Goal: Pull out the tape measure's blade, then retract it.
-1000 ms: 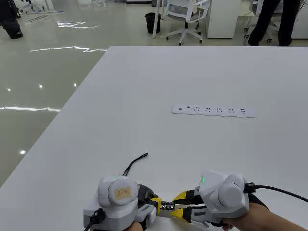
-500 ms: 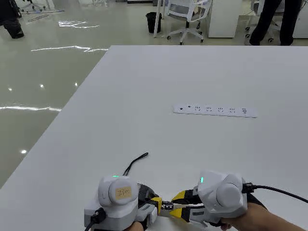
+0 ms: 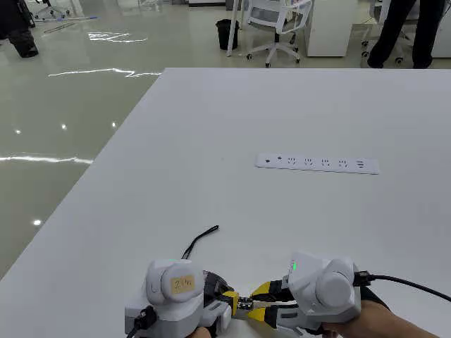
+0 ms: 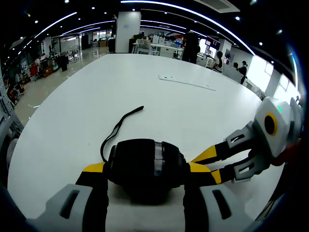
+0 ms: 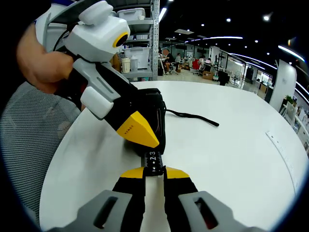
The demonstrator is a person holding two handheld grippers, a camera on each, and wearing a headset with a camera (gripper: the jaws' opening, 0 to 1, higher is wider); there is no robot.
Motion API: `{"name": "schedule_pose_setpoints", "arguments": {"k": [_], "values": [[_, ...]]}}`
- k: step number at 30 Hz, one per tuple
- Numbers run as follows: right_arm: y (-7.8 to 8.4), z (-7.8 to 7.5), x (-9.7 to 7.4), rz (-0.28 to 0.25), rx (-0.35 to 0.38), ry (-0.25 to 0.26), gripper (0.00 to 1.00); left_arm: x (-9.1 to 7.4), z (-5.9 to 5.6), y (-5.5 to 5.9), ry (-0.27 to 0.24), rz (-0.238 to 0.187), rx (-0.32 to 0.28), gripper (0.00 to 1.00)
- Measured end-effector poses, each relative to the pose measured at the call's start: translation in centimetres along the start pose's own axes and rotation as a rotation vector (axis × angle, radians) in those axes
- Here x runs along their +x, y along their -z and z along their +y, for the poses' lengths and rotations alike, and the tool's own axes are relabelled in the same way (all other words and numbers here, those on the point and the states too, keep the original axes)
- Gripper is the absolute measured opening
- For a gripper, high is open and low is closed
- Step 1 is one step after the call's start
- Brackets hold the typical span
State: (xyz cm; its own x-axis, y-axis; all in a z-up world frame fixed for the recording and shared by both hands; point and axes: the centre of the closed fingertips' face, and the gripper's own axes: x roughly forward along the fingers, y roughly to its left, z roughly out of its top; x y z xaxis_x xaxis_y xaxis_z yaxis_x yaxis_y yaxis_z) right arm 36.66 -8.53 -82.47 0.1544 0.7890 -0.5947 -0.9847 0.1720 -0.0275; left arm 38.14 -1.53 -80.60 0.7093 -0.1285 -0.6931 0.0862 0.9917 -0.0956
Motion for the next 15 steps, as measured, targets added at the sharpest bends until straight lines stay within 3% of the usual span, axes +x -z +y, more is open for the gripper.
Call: {"name": "schedule_pose_setpoints", "arguments": {"k": [15], "values": [[-0.27,0.04,0.41,0.0,-0.004,-0.003,0.13,-0.03,0.05,-0.01,0.0,-0.001,-0.003,0.58]]}}
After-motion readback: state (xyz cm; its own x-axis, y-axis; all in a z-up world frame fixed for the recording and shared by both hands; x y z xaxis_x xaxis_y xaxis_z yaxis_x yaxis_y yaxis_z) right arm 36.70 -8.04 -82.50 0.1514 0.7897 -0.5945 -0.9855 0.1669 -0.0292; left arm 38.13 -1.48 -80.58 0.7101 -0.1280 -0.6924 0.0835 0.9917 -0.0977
